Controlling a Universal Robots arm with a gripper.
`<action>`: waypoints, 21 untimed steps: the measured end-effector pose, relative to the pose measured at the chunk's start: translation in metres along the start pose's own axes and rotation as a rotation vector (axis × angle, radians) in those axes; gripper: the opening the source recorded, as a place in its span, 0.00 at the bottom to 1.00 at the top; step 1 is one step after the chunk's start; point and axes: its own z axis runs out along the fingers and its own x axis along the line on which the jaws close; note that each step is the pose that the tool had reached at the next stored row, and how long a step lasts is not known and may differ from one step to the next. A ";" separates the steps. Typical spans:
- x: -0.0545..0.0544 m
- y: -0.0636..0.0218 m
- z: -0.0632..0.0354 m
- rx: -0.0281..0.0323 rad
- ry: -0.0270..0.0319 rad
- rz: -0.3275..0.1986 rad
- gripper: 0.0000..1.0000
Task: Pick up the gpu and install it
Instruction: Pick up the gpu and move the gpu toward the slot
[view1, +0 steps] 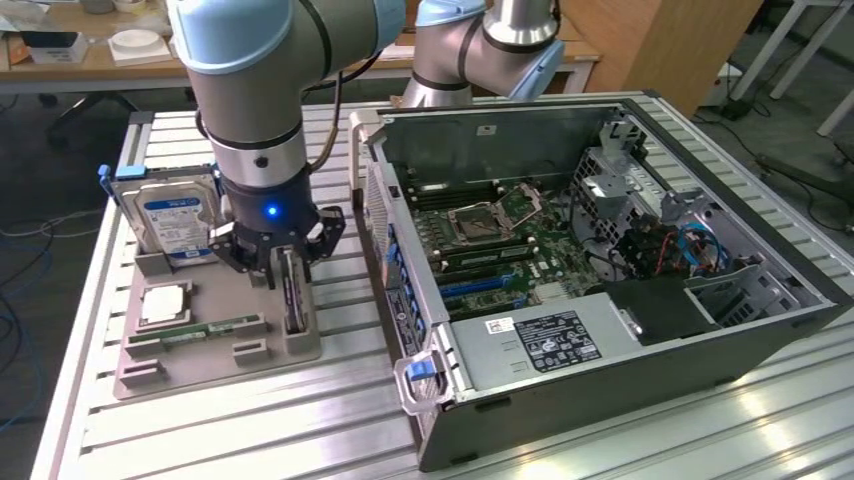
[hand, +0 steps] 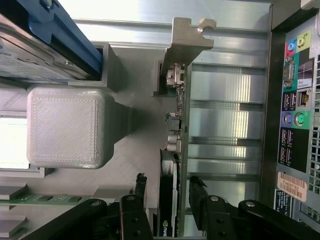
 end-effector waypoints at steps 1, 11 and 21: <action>0.000 0.0000 0.0000 0.0000 0.0000 0.000 0.47; 0.000 0.0000 0.0001 -0.0001 -0.0001 0.000 0.39; 0.000 0.0000 0.0001 -0.0001 -0.0002 0.000 0.31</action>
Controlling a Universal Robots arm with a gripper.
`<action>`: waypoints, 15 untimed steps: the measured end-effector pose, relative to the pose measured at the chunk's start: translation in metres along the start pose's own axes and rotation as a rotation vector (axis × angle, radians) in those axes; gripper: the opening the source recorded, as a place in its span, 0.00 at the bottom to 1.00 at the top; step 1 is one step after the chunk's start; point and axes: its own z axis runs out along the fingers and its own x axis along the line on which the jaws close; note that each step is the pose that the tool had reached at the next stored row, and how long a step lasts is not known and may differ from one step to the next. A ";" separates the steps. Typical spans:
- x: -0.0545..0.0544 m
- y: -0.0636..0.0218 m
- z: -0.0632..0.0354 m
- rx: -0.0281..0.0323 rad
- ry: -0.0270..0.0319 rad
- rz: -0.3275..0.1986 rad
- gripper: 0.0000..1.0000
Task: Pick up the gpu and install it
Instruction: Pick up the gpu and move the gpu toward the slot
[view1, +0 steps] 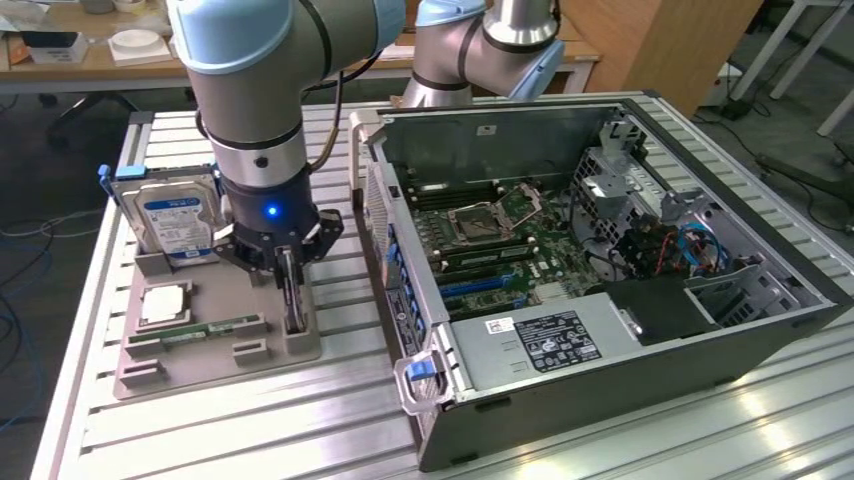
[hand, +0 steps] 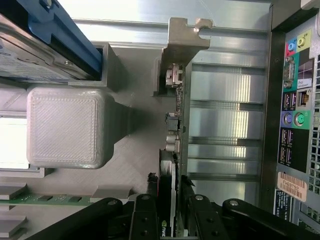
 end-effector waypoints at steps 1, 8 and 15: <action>0.000 0.0000 0.0000 0.0000 0.0000 0.000 0.31; 0.000 0.0000 0.0000 0.0000 0.0001 0.000 0.26; 0.000 0.0000 0.0001 -0.0002 -0.0001 0.000 0.26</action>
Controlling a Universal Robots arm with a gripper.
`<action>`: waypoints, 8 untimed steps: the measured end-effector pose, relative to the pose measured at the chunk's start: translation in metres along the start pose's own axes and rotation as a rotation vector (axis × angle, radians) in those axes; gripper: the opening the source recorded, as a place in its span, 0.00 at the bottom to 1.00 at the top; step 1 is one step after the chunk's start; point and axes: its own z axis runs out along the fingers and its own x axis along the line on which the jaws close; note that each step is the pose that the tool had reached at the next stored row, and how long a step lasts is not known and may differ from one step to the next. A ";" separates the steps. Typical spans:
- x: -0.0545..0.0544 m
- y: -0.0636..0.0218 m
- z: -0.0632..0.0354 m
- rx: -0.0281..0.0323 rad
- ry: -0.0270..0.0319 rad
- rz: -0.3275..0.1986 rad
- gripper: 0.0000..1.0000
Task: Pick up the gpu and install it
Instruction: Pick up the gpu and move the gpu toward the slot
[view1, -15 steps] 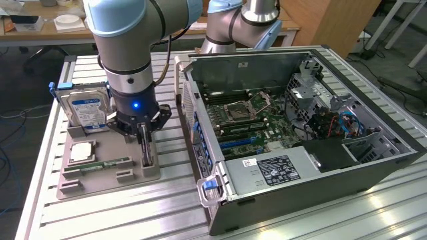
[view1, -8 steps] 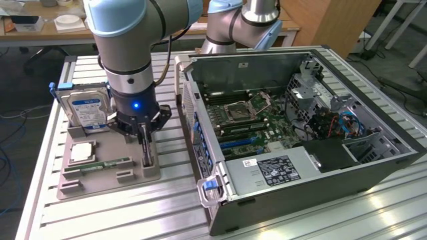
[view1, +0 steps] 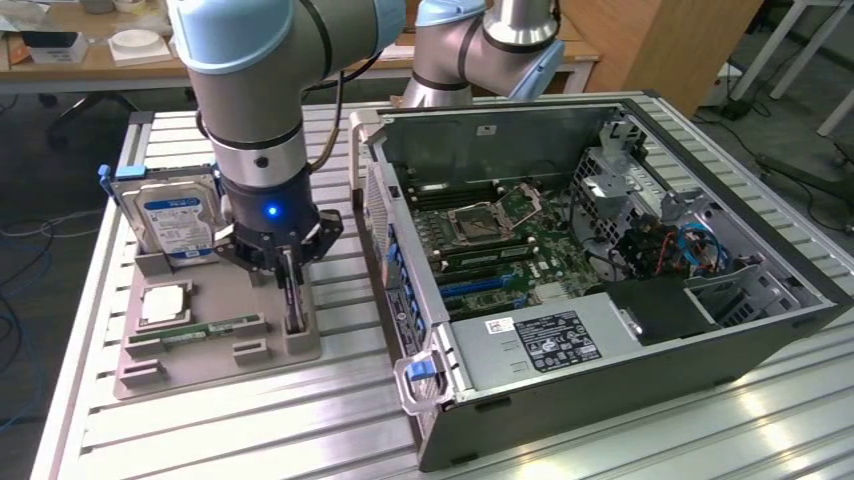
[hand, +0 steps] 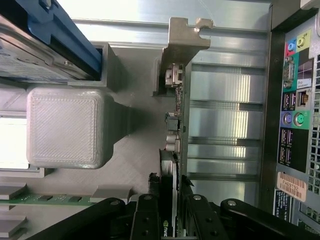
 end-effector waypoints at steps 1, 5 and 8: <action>0.000 0.0000 -0.0001 0.0000 0.0000 0.000 0.26; 0.000 0.0004 -0.0110 -0.0002 -0.0002 0.000 0.26; 0.000 0.0010 -0.0245 -0.0002 -0.0002 0.000 0.26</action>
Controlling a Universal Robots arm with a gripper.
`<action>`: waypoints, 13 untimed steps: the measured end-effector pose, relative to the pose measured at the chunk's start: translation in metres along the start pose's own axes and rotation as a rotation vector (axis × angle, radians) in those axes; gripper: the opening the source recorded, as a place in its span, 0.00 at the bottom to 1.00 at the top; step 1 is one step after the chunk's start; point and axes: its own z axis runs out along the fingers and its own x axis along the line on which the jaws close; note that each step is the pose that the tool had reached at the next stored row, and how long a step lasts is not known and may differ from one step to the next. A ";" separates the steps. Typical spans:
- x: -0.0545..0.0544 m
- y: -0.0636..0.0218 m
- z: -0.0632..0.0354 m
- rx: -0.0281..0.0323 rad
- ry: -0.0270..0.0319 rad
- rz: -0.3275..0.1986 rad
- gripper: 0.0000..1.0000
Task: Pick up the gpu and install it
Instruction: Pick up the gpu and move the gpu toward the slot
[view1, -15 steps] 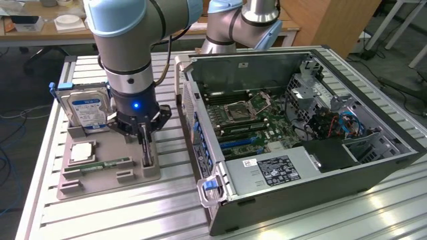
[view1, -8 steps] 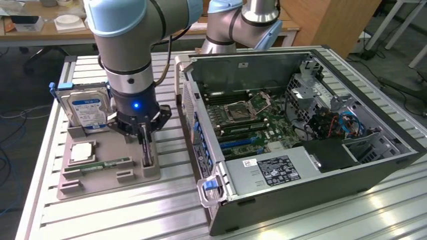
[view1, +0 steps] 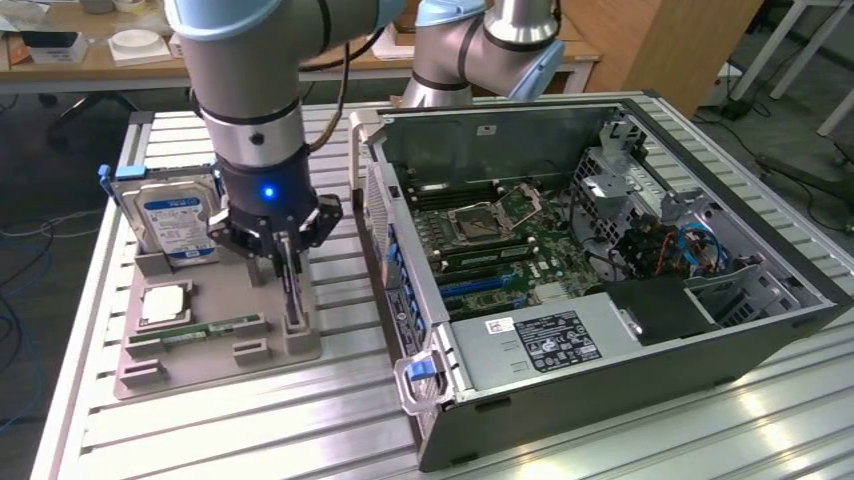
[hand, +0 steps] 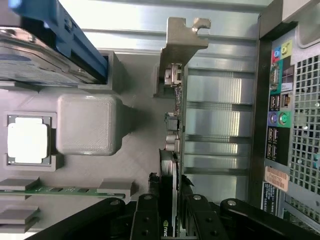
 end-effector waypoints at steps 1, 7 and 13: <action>0.000 0.0002 -0.0049 0.0000 0.0000 0.000 0.26; -0.001 0.0014 -0.0318 0.0000 0.0000 0.000 0.26; -0.001 0.0026 -0.0589 0.0000 -0.0001 0.000 0.26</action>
